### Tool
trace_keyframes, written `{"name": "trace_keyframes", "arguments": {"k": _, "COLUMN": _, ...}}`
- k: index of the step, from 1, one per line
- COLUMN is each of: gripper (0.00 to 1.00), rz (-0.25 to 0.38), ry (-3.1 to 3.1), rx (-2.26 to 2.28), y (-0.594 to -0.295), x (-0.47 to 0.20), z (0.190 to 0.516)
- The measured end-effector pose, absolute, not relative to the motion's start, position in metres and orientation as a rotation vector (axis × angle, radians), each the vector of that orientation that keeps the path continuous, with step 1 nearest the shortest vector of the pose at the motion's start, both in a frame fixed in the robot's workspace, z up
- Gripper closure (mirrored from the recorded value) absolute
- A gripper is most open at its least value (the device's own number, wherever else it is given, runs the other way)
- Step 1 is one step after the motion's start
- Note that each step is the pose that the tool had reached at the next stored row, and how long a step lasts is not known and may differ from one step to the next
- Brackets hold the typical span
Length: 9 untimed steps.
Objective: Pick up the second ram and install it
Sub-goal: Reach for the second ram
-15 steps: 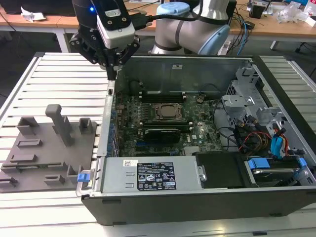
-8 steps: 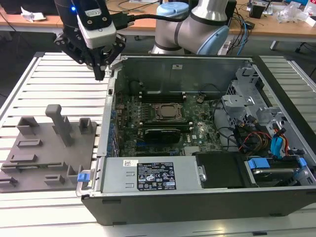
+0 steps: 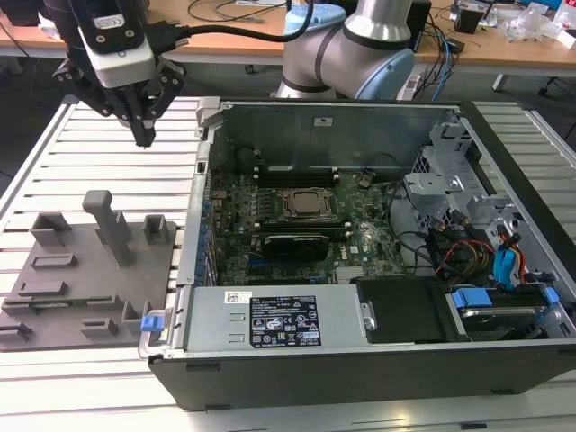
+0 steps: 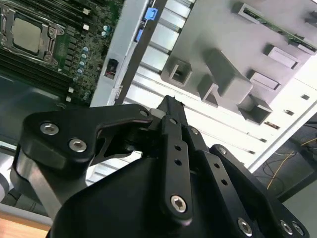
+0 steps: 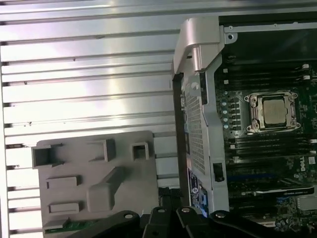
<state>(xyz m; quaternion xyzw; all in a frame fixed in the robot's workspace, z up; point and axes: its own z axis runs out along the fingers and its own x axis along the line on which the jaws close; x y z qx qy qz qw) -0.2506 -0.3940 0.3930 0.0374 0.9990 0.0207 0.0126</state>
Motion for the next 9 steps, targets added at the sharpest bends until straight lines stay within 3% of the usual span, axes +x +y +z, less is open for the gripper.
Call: {"name": "trace_keyframes", "arguments": {"k": 9, "gripper": 0.89, "rz": 0.064, "ry": 3.114, "rx": 0.117, "y": -0.394, "x": -0.292, "z": 0.393}}
